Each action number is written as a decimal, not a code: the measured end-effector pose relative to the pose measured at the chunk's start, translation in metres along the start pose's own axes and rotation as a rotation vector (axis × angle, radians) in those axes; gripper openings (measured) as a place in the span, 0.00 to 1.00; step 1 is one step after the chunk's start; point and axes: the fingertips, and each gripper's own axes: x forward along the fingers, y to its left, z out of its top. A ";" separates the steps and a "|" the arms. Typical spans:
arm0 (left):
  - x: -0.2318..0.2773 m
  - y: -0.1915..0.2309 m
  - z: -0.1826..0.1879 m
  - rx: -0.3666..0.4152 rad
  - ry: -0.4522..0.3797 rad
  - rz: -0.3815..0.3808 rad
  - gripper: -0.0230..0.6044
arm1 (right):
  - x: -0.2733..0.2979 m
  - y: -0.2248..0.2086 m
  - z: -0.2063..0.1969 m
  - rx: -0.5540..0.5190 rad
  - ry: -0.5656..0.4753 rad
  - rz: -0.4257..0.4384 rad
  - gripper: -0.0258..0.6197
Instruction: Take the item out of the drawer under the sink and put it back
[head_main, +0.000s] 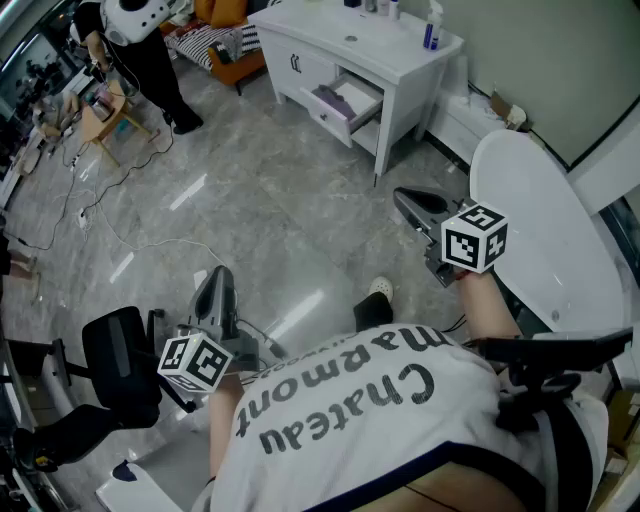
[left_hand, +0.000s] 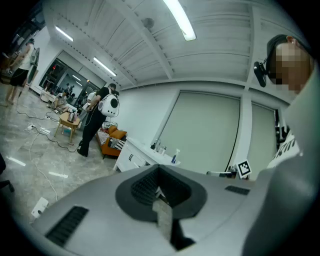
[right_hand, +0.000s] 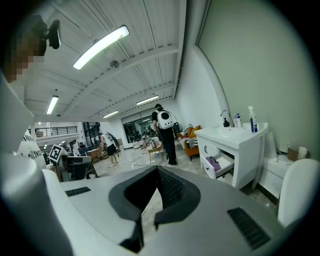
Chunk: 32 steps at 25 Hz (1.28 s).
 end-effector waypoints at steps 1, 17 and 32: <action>0.000 0.000 -0.001 -0.002 0.000 0.000 0.05 | 0.001 0.000 -0.001 -0.002 0.002 -0.001 0.06; 0.001 0.006 0.000 -0.005 -0.003 0.014 0.05 | 0.006 -0.008 -0.002 -0.006 0.002 -0.022 0.06; 0.129 0.017 0.041 0.072 0.008 -0.020 0.05 | 0.101 -0.099 0.070 -0.003 -0.129 0.053 0.06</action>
